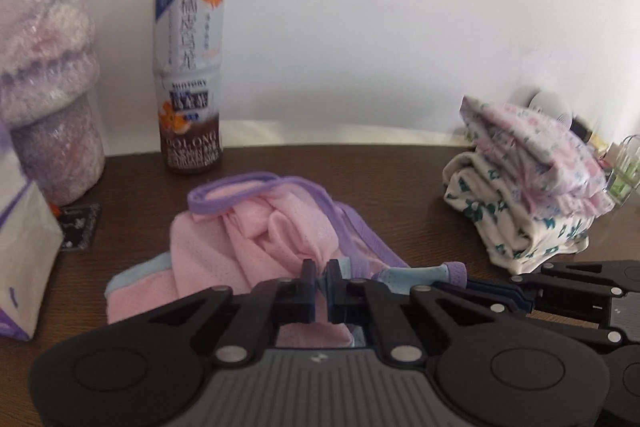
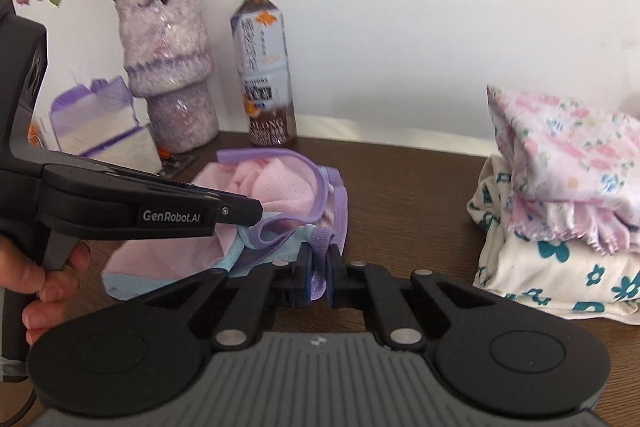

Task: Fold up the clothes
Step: 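Close both grippers on the purple-trimmed edge of the pink garment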

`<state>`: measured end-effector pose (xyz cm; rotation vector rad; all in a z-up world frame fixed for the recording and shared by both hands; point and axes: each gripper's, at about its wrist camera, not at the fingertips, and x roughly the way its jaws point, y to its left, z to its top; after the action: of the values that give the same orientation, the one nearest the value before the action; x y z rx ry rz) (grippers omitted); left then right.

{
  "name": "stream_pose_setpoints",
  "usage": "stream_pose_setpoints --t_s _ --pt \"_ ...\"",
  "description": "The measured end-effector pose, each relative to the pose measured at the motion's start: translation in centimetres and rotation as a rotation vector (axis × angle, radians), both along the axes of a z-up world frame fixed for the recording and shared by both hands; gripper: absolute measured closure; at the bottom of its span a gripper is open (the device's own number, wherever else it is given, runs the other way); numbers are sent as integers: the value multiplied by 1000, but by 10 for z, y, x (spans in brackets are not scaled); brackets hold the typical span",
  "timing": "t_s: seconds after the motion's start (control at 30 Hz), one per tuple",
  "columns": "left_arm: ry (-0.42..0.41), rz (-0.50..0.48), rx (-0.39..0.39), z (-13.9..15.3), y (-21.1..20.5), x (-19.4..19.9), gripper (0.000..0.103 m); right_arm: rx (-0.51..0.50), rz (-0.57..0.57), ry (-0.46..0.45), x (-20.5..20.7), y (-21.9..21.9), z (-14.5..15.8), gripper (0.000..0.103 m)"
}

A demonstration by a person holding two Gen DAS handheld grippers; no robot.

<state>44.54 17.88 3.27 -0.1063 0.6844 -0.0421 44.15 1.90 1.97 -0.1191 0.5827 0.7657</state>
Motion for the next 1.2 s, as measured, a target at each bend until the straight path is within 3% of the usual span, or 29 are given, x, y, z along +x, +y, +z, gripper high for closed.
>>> stream_pose_setpoints --t_s 0.13,0.2,0.27,0.33,0.63,0.7,0.77,0.8,1.0,1.2 --pt "-72 -14 28 27 -3 -20 100 -21 18 -24 -15 -3 17 97" --pt "-110 -30 33 42 -8 -32 101 -58 25 -34 -25 -4 20 92" --pt "-145 -47 46 56 -15 -44 101 -81 27 -60 -36 -5 24 66" --pt "-176 -64 58 70 -22 -56 101 -68 37 -118 -50 -8 32 58" --pt "-290 -142 76 129 -55 -117 101 83 51 -196 -88 -17 85 56" --pt "-317 -147 87 142 -61 -133 101 119 71 -187 -93 -22 96 59" --pt "-346 -153 83 154 -66 -147 101 156 90 -181 -100 -27 109 93" --pt "-361 -157 80 161 -67 -154 101 179 97 -183 -106 -31 116 98" --pt "-482 -165 90 210 -84 -203 101 249 69 -323 -153 -60 177 100" --pt "-657 -161 63 285 -104 -260 101 348 6 -501 -207 -105 269 100"
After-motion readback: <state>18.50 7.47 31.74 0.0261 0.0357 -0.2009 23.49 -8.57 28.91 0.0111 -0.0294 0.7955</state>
